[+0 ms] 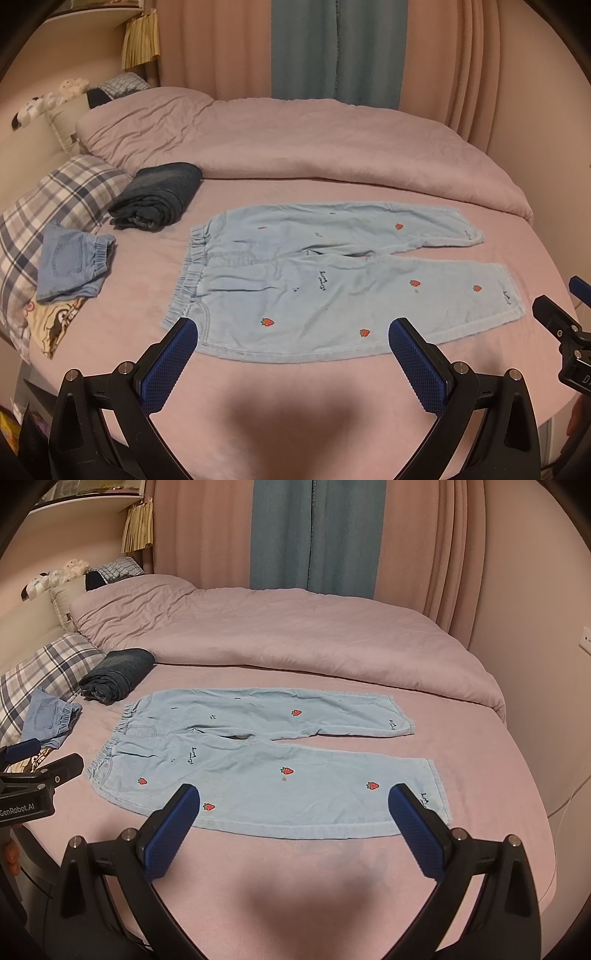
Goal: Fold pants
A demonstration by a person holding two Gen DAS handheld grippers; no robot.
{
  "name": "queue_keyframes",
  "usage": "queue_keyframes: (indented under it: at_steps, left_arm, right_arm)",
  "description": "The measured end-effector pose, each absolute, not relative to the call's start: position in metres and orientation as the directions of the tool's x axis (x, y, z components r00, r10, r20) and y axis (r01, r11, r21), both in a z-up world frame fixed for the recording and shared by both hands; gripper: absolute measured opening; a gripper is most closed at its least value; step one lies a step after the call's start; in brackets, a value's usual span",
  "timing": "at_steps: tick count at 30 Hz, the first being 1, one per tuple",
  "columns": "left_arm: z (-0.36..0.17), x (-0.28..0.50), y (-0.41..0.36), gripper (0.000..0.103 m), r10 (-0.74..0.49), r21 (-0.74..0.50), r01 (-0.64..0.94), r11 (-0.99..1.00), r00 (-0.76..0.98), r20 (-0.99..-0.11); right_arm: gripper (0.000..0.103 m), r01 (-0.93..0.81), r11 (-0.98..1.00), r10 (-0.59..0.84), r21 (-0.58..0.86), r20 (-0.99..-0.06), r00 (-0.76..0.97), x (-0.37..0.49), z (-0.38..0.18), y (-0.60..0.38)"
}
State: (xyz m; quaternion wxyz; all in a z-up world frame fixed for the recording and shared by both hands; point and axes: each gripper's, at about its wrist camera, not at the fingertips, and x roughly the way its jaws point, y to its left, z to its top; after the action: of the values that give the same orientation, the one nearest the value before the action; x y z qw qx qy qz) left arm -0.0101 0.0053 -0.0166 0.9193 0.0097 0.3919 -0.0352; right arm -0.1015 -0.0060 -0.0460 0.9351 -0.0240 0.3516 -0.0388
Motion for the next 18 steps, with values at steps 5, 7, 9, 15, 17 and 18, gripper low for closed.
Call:
queue_keyframes:
  at_steps: [5,7,9,15,17,18]
  left_arm:
    - [-0.0186,-0.007,0.0044,0.103,-0.058,-0.01,0.074,0.997,0.685,-0.727]
    - [-0.0198,-0.0069,0.0031,0.103,-0.058,-0.01,0.074,0.997,0.683,-0.728]
    - [-0.0207,-0.0069,0.0018,0.103,-0.059,-0.011,0.075,0.997,0.683,-0.728]
    - [-0.0176,-0.0064,0.003,0.103,-0.061,-0.012,0.076,0.997,0.683,-0.728]
    - [-0.0175,-0.0063,0.0037,0.103,-0.062,-0.013,0.076,0.997,0.683,-0.728]
    - [-0.0177,-0.0063,0.0032,0.103,-0.062,-0.014,0.076,0.997,0.683,-0.728]
  right_arm:
    - [0.103,0.056,0.996,-0.09,-0.072,-0.655,0.75,-0.1016,-0.0458,-0.0062]
    - [0.103,0.056,0.996,-0.09,-0.073,-0.655,0.75,-0.1014,-0.0456,-0.0072]
    - [0.103,0.056,0.996,-0.09,-0.072,-0.656,0.749,-0.1015,-0.0457,-0.0068]
    - [0.103,0.058,0.996,-0.093,-0.075,-0.655,0.75,-0.1031,-0.0456,-0.0053]
    - [0.103,0.057,0.996,-0.091,-0.074,-0.656,0.75,-0.1028,-0.0453,-0.0061]
    - [0.103,0.057,0.996,-0.092,-0.074,-0.656,0.75,-0.1029,-0.0455,-0.0053]
